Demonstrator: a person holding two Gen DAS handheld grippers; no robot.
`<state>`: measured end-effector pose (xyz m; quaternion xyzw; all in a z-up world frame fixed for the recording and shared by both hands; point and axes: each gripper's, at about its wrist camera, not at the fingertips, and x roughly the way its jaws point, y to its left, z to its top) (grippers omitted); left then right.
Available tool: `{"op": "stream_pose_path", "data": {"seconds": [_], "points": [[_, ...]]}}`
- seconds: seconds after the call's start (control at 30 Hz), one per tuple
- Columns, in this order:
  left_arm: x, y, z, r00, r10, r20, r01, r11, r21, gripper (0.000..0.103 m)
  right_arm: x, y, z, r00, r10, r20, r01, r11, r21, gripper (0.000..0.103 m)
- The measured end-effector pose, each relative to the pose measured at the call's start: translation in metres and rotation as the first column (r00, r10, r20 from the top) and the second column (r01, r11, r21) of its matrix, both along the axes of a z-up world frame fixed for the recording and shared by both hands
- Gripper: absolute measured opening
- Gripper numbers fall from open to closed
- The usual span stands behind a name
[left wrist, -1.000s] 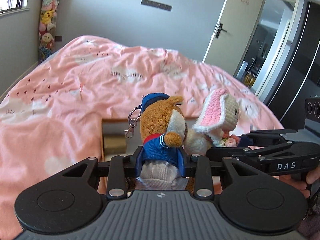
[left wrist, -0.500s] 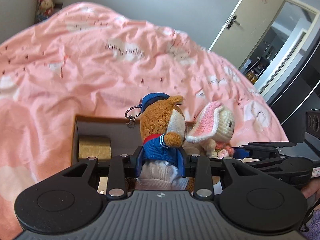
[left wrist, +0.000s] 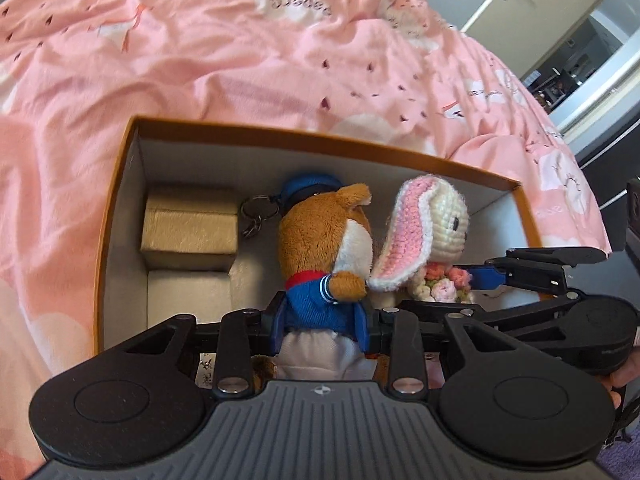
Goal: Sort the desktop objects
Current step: 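Carry the duck and bunny over the shoebox and lower them inside with both grippers, then open both grippers to release the toys and withdraw from the shoebox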
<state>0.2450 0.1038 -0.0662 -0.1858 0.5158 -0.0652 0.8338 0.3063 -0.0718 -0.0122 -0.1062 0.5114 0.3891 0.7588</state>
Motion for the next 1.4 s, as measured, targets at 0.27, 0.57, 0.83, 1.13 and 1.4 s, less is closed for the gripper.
{"op": "stream_pose_path", "data": {"seconds": [0.27,0.57,0.83,1.13,1.4], "points": [[0.003,0.001,-0.018,1.0,0.02,-0.024,-0.019,0.999,0.038,0.042,0.002,0.009,-0.009,1.0,0.03,-0.007,-0.03,0.999,-0.016,0.066],[-0.008,0.007,0.008,0.997,0.034,0.068,-0.039,0.997,0.064,0.042,-0.001,-0.001,0.013,0.998,0.008,0.063,-0.01,0.999,0.031,0.073],[-0.008,0.013,0.005,0.995,0.055,0.079,-0.058,0.998,0.038,0.03,0.013,0.008,0.004,0.996,-0.08,0.041,0.078,0.996,0.049,0.046],[-0.006,0.009,-0.004,0.997,0.048,0.066,-0.051,0.998,0.046,0.026,0.016,0.02,-0.016,0.996,-0.08,-0.051,0.084,0.994,0.072,0.039],[-0.011,0.01,0.004,0.994,0.067,0.092,-0.071,0.997,0.043,0.026,0.0,0.016,-0.002,0.996,-0.082,0.032,0.079,0.994,0.071,0.04]]}}
